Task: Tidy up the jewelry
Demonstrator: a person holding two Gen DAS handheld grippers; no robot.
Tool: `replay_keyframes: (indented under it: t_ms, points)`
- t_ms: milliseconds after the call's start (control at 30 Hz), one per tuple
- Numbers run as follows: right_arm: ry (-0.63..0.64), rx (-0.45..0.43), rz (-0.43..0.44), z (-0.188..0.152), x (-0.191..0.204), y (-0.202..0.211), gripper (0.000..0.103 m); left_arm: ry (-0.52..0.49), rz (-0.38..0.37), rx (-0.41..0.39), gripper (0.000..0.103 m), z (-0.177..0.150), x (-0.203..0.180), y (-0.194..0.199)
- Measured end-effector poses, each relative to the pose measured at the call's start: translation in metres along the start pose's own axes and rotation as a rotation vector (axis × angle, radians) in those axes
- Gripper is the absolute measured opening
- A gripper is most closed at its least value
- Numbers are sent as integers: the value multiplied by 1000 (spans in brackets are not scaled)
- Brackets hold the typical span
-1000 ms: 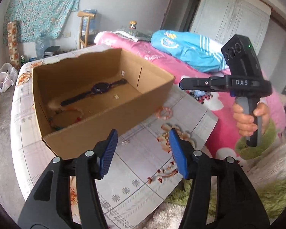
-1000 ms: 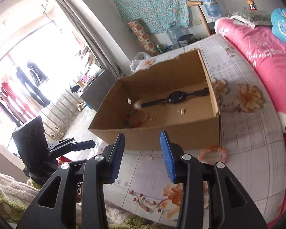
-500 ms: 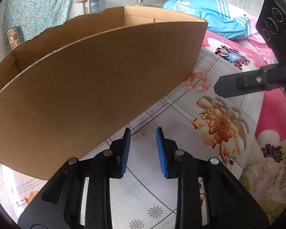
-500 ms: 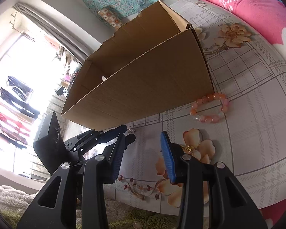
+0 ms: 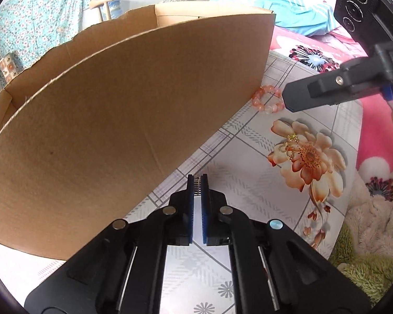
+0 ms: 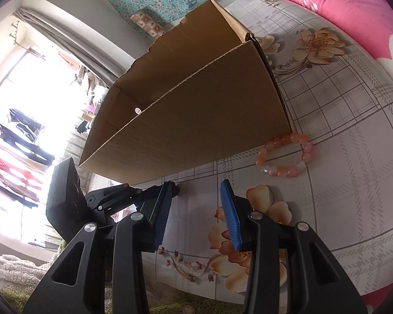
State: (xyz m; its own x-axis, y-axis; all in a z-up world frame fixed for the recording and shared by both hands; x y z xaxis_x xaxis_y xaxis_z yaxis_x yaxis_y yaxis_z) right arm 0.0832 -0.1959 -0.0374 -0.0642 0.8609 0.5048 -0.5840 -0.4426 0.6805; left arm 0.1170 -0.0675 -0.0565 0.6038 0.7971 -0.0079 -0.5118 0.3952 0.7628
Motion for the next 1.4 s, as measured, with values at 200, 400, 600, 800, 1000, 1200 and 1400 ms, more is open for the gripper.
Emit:
replay_keyframes:
  t_ms: [200, 400, 600, 800, 1000, 1200, 1400]
  points:
    - [17, -18, -17, -3, -1, 13, 39, 60, 10, 4, 4, -11, -3, 9]
    - [111, -93, -200, -5, -6, 41, 38, 164, 42, 7, 4, -24, 6, 21]
    - [183, -62, -250, -20, -1, 47, 37, 242, 68, 2, 4, -32, 18, 23]
    - [204, 86, -313, -43, -5, 21, 27, 237, 72, -15, 4, -32, 20, 22]
    - [227, 121, -304, -49, 7, 9, 25, 241, 63, -21, 4, -31, 22, 22]
    - [242, 145, -352, -47, 5, -6, 20, 237, 56, -23, 4, -31, 22, 22]
    - [286, 151, -430, -43, 4, -17, 19, 238, 52, -25, 4, -30, 22, 21]
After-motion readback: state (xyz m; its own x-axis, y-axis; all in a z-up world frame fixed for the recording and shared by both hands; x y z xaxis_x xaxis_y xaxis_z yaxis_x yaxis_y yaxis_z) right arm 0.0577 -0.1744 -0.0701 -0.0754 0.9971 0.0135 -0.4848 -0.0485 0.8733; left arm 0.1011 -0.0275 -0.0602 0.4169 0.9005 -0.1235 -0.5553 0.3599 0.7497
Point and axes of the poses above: each gripper's, at about its wrist camera, not at the fingertips, and y roughly against the way its jaws point, x to its left, z to its top, the point moved 7 cm from there along -y, roughly the way its jaws point, and after that the axes turned 7 degrees about y, right-handed, at the moved point
